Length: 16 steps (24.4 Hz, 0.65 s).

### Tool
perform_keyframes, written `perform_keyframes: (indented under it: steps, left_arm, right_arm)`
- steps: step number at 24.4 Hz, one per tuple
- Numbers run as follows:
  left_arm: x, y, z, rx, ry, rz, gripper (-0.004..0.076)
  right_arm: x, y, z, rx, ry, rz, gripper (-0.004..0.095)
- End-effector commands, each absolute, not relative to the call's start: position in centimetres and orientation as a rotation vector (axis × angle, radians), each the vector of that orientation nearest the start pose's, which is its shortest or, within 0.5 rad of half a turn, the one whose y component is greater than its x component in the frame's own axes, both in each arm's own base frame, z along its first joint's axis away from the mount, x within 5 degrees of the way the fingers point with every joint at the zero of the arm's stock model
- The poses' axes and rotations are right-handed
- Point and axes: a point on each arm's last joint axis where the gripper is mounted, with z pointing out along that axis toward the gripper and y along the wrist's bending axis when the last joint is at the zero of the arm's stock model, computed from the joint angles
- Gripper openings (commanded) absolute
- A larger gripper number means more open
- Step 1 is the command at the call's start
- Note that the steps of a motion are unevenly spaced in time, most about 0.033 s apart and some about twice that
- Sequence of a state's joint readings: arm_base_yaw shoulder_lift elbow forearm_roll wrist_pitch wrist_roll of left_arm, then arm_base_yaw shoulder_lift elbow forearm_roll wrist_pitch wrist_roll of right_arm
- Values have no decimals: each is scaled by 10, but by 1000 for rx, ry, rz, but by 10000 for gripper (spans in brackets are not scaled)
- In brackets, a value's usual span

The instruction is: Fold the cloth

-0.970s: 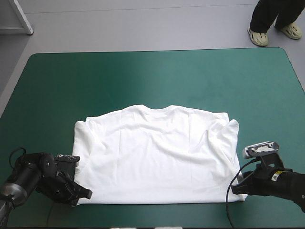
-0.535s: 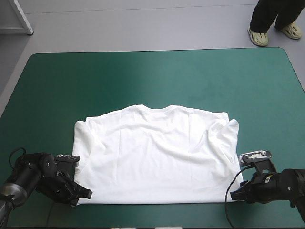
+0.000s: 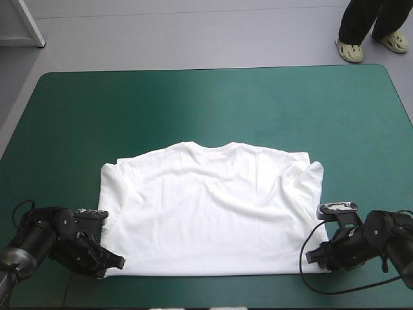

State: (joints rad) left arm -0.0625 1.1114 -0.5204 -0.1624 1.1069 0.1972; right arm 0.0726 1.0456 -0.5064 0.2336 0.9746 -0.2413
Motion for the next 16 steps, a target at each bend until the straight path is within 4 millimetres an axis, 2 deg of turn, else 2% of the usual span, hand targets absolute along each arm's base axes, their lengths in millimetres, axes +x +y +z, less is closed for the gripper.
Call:
perform_keyframes:
  steps: [1,2,4,10,16]
  left_arm:
    - [148,-24,204,250,3024,-235,19]
    - [148,-24,204,249,3020,-234,19]
    - [149,-24,204,249,3014,-232,19]
    - [142,-23,215,248,2939,-225,19]
    - [117,-21,239,227,2859,-217,19]
  right_arm:
    - [145,29,210,-299,2960,315,285]
    - [145,29,209,-306,2965,315,153]
    - [145,29,210,-314,2960,313,-11]
    - [137,28,223,-314,2869,295,-4]
    - [109,23,248,-341,2774,216,-4]
